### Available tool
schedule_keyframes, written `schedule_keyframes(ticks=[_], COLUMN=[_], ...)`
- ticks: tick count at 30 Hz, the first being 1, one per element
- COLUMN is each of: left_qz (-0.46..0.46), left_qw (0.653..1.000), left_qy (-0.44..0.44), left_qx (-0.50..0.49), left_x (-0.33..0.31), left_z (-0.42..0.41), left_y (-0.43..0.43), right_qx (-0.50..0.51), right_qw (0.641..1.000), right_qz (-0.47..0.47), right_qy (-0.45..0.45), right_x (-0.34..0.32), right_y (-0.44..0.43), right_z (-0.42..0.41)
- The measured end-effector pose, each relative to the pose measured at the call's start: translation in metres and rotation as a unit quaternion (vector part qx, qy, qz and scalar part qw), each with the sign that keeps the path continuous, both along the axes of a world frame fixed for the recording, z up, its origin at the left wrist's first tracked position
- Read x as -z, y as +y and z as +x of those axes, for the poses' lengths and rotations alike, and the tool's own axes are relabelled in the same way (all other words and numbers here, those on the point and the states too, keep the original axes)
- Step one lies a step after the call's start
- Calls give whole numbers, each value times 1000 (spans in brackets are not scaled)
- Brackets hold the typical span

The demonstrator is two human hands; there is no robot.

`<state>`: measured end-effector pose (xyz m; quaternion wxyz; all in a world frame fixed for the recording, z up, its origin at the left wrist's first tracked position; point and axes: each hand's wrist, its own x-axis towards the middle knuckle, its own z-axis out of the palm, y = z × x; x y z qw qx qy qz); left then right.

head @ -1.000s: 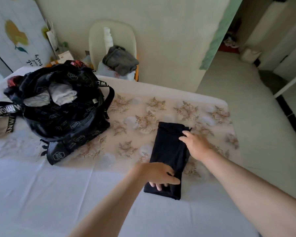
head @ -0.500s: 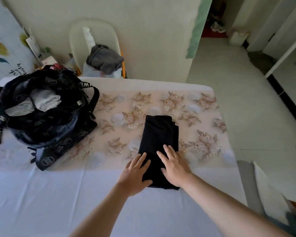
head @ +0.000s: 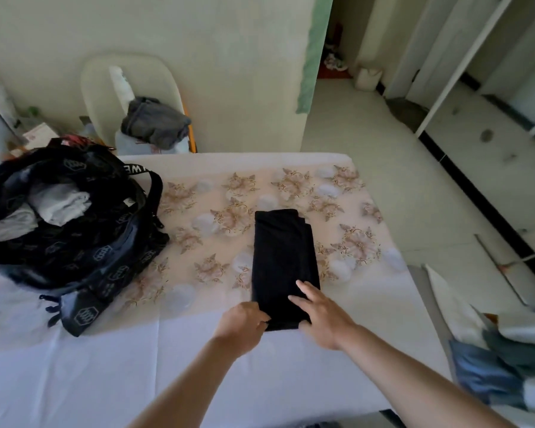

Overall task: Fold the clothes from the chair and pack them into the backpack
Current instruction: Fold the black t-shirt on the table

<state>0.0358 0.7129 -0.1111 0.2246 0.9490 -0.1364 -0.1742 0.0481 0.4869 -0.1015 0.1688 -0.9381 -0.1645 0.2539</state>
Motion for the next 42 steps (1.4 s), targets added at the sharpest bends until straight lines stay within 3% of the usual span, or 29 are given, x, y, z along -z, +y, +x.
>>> schedule_keyframes(ticks=[3, 6, 8, 10, 13, 18, 21, 23, 26, 27, 28, 30, 32, 35, 39, 42], left_qz=[44, 70, 64, 27, 112, 274, 305, 274, 156, 110, 69, 45, 87, 161, 140, 158], left_qw=[995, 983, 989, 999, 991, 954, 933, 924, 893, 898, 922, 983, 992, 979, 982, 978], left_qy=[85, 131, 81, 18, 62, 22, 113, 208, 390, 395, 350, 153, 38, 72, 87, 42], left_qx=[40, 106, 103, 36, 41, 117, 154, 168, 160, 160, 150, 90, 81, 97, 91, 127], left_x=[-13, -23, -26, -17, -10, -26, -44, -52, -56, -55, -53, -41, -27, -14, -7, -10], left_z=[2, 13, 30, 50, 67, 85, 107, 116, 128, 133, 139, 154, 164, 175, 186, 191], left_y=[1, -7, -15, -18, -18, -36, -48, -52, -55, -54, -53, -43, -26, -3, 6, 8], right_qx=[82, 190, 275, 327, 359, 286, 241, 184, 146, 142, 131, 95, 83, 95, 181, 207], right_qw=[996, 980, 958, 941, 931, 955, 968, 978, 982, 983, 984, 982, 976, 973, 974, 973], right_qz=[38, -12, -70, -89, -44, -45, -67, -99, -89, -86, -97, -156, -195, -210, -133, -104], right_qy=[8, -56, -36, 16, 50, 66, 29, -18, -79, -79, -68, -48, -40, -5, 21, 0], right_x=[-6, -3, -2, 1, 11, 7, 0, -3, -1, 0, 2, 5, 4, 3, -6, -11], right_y=[8, 14, 13, 13, 13, 4, 0, -1, -5, -5, -7, -12, -20, -30, -29, -25], right_z=[-3, 0, 3, 6, 14, 53, 83, 99, 115, 118, 120, 124, 126, 128, 125, 120])
